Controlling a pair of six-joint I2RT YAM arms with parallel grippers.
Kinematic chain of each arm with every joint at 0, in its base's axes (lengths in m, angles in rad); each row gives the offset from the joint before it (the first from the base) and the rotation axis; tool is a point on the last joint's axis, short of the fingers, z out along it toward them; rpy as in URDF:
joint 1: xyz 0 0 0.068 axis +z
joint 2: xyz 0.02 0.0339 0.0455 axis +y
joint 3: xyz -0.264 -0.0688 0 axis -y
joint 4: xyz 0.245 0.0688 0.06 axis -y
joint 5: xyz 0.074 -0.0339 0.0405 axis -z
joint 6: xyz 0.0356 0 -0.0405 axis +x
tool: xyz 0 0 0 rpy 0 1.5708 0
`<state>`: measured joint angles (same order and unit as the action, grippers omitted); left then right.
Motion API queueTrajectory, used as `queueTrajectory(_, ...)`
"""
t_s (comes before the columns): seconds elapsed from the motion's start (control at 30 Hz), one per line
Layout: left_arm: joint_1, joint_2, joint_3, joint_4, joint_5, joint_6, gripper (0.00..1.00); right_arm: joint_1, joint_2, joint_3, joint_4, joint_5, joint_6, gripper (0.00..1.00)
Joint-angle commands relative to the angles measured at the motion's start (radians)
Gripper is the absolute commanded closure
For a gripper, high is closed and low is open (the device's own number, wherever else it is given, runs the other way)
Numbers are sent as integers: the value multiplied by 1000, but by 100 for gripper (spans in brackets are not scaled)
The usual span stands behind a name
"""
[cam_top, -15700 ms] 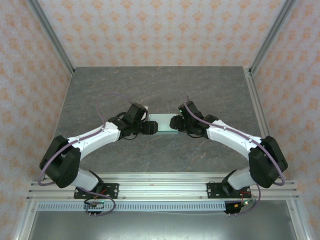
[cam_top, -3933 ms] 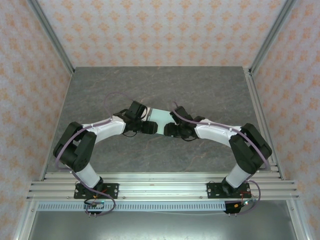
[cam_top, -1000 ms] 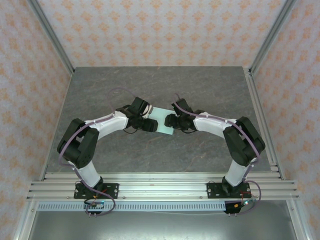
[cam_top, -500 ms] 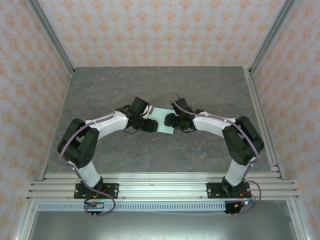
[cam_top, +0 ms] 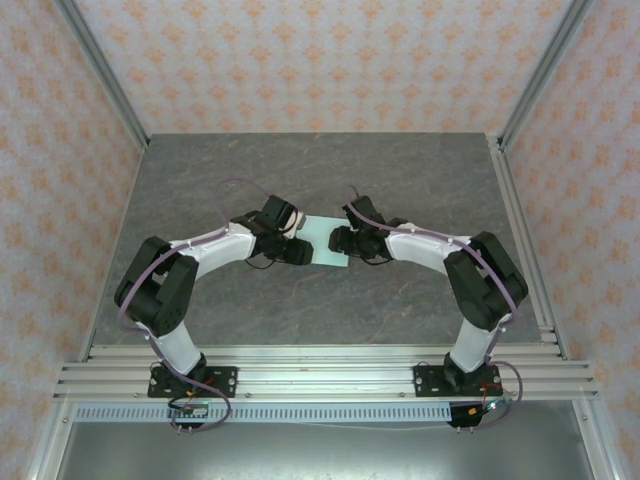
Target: Fold the paper box
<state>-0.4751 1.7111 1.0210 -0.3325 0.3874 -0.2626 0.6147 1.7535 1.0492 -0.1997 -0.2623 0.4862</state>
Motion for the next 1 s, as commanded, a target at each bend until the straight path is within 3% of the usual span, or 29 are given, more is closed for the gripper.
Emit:
queueTrajectory(0.0, 2, 22, -11, 22, 6, -1, 49, 0, 14, 23, 0, -6, 8, 46)
queueTrajectory(0.3, 2, 37, -9, 25, -127, 41, 50, -1, 20, 31, -4, -12, 6, 46)
queueTrajectory(0.67, 2, 29, -10, 29, -163, 53, 50, 0, 28, 47, -20, -6, -5, 46)
queueTrajectory(0.87, 2, -29, -3, 17, -148, 41, 37, -1, 22, 75, -57, 7, -25, 44)
queueTrajectory(0.97, 2, -56, 13, -1, -164, 40, 36, -1, 18, 90, -76, 16, -32, 41)
